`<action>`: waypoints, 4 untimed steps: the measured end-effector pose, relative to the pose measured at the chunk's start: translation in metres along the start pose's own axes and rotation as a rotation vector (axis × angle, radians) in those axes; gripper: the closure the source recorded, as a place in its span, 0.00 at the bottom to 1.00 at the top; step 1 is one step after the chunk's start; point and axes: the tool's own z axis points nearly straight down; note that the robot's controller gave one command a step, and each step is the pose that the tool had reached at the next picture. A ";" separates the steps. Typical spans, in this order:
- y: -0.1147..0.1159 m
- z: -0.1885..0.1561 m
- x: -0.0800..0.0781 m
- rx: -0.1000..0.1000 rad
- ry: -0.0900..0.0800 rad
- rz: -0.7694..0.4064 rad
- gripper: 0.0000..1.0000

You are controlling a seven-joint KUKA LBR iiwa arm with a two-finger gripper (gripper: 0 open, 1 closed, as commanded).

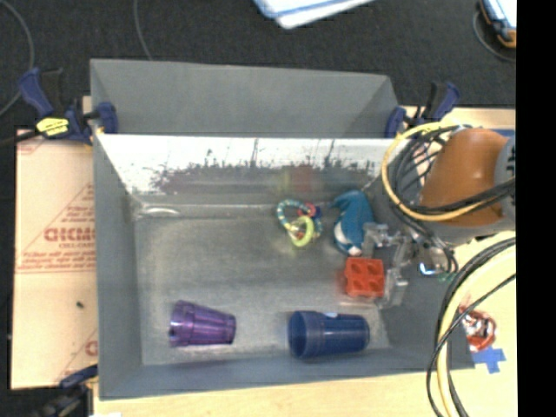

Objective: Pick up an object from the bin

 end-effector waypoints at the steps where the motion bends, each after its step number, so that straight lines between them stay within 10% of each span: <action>1: -0.011 -0.036 -0.006 0.001 -0.007 -0.325 0.00; 2: -0.008 -0.003 0.001 0.000 -0.002 0.026 0.00; 3: -0.008 0.014 -0.013 0.004 -0.017 -0.239 0.00; 4: -0.009 0.022 0.008 -0.001 -0.016 0.242 1.00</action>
Offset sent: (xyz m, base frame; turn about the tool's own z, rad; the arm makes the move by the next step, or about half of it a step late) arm -0.0014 -0.0073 0.0023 0.0258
